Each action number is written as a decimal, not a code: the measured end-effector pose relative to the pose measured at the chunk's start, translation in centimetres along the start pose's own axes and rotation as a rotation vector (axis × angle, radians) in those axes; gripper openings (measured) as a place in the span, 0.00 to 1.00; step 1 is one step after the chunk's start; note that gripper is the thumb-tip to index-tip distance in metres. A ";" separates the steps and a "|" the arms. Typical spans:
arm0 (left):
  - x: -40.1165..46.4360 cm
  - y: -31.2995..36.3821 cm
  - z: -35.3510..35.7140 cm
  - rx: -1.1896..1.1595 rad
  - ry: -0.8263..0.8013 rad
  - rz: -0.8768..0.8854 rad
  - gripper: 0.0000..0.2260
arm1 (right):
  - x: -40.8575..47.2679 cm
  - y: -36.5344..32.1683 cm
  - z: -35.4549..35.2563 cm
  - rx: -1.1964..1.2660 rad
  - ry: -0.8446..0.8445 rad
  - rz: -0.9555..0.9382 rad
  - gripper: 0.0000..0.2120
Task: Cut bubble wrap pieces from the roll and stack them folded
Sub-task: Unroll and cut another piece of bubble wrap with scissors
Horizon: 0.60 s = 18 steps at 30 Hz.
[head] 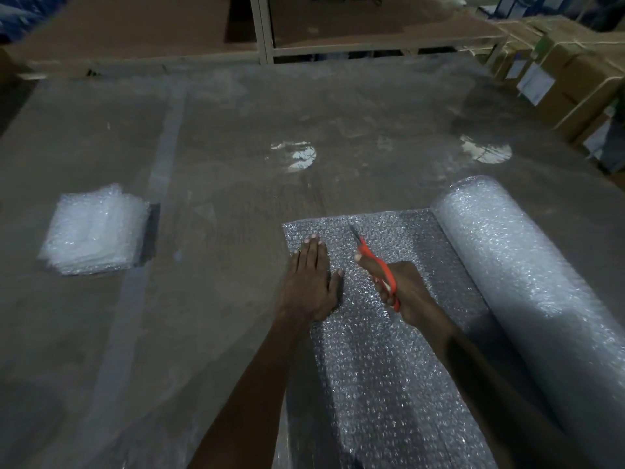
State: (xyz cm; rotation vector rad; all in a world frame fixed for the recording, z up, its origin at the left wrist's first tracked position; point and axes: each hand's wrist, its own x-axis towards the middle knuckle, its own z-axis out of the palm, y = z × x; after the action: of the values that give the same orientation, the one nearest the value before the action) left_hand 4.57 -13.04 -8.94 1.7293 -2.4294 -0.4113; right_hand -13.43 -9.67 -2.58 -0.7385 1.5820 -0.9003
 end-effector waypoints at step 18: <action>0.0 0.1 0.0 -0.007 -0.006 -0.014 0.35 | 0.3 -1.0 0.7 -0.010 0.001 0.011 0.20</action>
State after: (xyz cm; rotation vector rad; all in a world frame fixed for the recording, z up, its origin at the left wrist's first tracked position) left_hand 4.45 -12.98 -8.91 1.7458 -2.4184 -0.4257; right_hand -12.82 -10.58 -1.92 -0.7363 1.5909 -0.8855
